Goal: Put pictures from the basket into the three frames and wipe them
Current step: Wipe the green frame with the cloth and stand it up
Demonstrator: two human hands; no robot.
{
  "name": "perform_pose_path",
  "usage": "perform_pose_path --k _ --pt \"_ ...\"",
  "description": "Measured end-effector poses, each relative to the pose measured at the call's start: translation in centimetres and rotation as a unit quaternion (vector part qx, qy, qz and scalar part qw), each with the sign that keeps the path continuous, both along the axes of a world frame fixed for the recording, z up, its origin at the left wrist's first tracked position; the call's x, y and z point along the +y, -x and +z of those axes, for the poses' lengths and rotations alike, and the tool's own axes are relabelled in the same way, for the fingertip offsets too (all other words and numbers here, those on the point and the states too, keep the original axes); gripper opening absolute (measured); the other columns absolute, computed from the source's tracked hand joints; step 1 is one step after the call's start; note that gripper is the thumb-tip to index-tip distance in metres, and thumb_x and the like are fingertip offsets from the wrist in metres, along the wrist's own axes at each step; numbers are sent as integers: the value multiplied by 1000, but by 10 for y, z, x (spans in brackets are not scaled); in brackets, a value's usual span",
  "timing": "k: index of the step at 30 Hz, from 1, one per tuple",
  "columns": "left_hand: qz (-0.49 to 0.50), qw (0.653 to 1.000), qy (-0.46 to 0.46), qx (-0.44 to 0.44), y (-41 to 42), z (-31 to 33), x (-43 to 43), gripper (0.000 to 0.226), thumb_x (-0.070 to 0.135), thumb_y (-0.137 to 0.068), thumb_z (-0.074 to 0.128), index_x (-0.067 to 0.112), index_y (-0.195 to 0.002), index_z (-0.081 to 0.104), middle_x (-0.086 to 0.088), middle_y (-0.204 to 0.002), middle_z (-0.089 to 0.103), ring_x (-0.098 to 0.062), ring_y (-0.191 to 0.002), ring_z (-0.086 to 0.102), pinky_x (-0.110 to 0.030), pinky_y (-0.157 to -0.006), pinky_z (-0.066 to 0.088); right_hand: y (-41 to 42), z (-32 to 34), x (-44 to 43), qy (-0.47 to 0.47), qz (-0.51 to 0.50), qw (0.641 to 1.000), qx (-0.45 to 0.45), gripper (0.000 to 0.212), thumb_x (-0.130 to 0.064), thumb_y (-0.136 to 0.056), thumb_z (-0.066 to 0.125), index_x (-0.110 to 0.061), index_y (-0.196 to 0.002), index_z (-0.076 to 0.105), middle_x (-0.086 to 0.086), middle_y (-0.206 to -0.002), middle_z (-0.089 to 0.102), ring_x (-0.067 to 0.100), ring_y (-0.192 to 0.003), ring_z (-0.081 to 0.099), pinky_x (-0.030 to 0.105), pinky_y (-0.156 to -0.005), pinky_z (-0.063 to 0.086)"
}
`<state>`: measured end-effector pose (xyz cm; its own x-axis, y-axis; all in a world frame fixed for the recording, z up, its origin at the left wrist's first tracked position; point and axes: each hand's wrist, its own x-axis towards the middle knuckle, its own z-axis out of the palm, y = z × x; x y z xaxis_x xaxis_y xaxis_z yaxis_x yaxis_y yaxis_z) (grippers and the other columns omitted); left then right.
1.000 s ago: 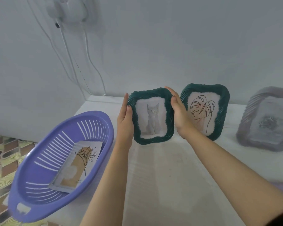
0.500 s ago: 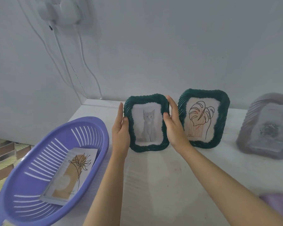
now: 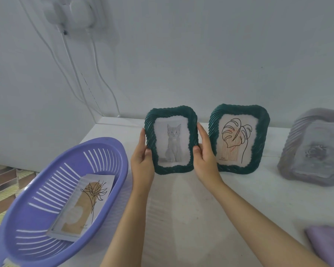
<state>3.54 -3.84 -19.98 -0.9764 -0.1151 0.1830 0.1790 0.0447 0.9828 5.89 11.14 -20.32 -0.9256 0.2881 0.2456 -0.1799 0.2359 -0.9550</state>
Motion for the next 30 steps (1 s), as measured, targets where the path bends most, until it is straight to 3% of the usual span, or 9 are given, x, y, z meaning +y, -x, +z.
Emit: perform_pose_path --k 2,6,10,14,16,19,23,27,30 --pt "12 1000 10 4 4 1 1 70 -3 -93 30 61 -120 42 -5 -139 49 -22 -131 41 -47 -109 33 2 6 -1 -10 -4 1000 -7 61 0 -96 33 -39 -141 24 18 -116 55 34 -77 49 17 -66 40" --pt "16 1000 9 3 1 -1 2 68 -2 -94 30 57 -124 41 -10 -138 48 -26 -130 42 -47 -109 33 -3 8 0 -35 1 999 -7 61 -1 -96 33 -41 -141 23 28 -126 47 38 -77 48 17 -64 41" --pt "29 1000 5 7 -7 -5 3 61 -4 -95 30 43 -134 36 -30 -123 49 -11 -88 55 -15 -83 44 -8 -5 4 -47 13 999 -16 60 -8 -98 34 -48 -140 19 18 -113 56 22 -62 37 17 -60 37" --pt "28 999 37 8 -11 -7 6 63 -3 -95 29 40 -141 27 4 -141 43 -13 -129 40 -32 -110 31 -19 -7 11 -91 30 995 -13 62 -14 -98 38 -55 -136 13 5 -70 46 5 -56 37 15 -65 40" --pt "65 992 107 7 -19 -6 16 66 -4 -94 33 31 -146 12 8 -145 24 -14 -138 22 -26 -111 18 -31 -5 17 -119 33 992 -21 63 -14 -97 39 -55 -138 12 6 -87 57 -9 -80 49 16 -87 41" --pt "113 958 243 101 -45 -4 35 66 -2 -92 39 22 -146 9 -10 -154 -5 -20 -142 -3 -32 -112 9 -56 -1 28 -153 15 988 -18 61 -15 -97 40 -52 -139 18 0 -122 59 1 -115 51 22 -95 42" --pt "-65 929 273 240 -72 -6 68 59 -6 -89 37 25 -137 24 -7 -152 13 -11 -142 9 -18 -112 18 -78 -5 60 -216 -141 963 84 53 -8 -92 41 -29 -140 34 -13 -134 45 2 -123 40 25 -102 37" --pt "-204 939 249 121 -76 -1 102 56 0 -95 34 29 -141 22 2 -155 9 9 -136 1 4 -98 7 -76 -13 96 -244 -246 938 27 59 -7 -90 42 -29 -142 26 13 -141 36 26 -131 31 37 -108 28" --pt "-212 948 232 47 -63 -5 124 61 -1 -94 34 26 -144 12 -7 -156 -2 -9 -142 -9 -14 -106 4 -71 -12 107 -184 -180 966 14 66 1 -90 41 -29 -145 20 -12 -134 38 7 -121 35 17 -102 28"
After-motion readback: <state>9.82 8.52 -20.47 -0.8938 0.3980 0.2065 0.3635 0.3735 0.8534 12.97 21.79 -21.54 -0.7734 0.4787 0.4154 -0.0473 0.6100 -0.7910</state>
